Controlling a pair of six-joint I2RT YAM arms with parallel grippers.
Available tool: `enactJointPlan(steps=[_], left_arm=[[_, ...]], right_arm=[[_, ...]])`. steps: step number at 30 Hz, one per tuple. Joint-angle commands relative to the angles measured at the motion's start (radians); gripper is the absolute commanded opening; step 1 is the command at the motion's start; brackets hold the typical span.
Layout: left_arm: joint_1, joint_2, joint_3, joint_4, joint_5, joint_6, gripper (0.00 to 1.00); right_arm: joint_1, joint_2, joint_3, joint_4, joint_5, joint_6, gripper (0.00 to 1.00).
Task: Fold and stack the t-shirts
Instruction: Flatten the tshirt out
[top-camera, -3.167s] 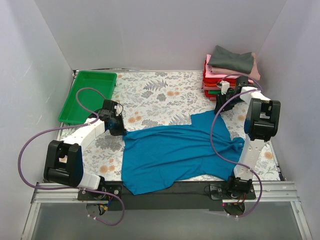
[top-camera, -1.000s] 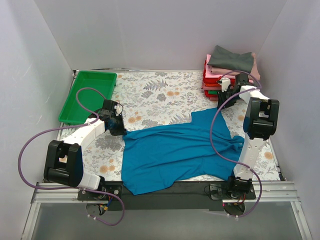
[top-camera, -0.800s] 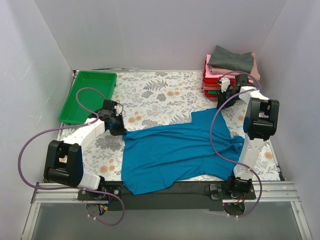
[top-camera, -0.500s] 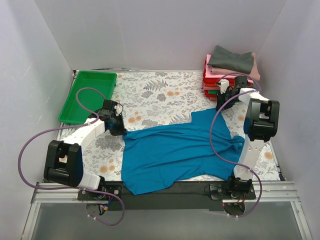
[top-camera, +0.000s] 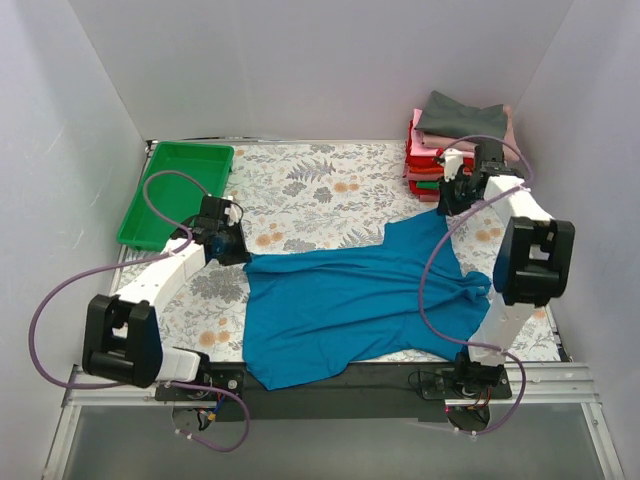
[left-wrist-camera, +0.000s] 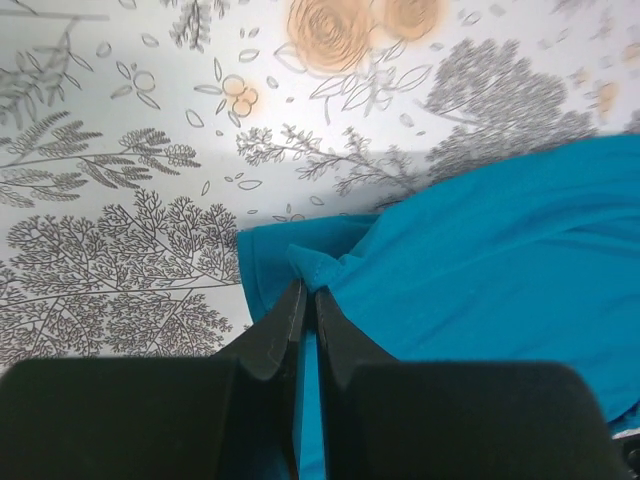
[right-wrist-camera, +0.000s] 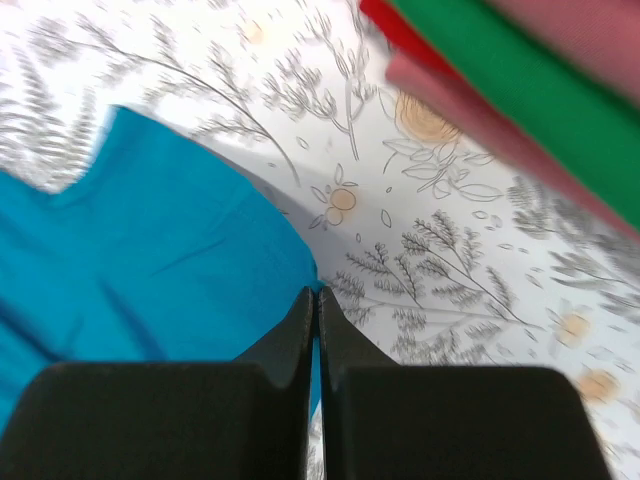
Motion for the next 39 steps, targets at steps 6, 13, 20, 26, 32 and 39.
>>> enactJointPlan(steps=[6,13,20,26,32,39], left_arm=[[0.004,-0.298,0.132,0.060,-0.113,-0.061,0.00],[0.002,-0.461,0.293,0.183,-0.023,-0.094,0.00],[0.002,-0.598,0.456,0.310,0.044,-0.132,0.00],[0.002,-0.650,0.594,0.329,0.071,-0.181,0.00],[0.002,-0.669,0.696,0.327,0.082,-0.184,0.00],[0.004,-0.664,0.729,0.302,0.053,-0.161,0.00]], right_arm=[[0.064,-0.466,0.071,-0.098,-0.008,-0.086,0.01],[0.064,-0.595,0.496,-0.227,0.021,-0.113,0.01],[0.062,-0.719,0.750,-0.201,0.084,-0.106,0.01],[0.062,-0.806,0.858,-0.096,0.176,-0.094,0.01],[0.062,-0.842,0.922,-0.015,0.230,-0.103,0.01],[0.062,-0.820,0.896,-0.013,0.210,-0.087,0.01]])
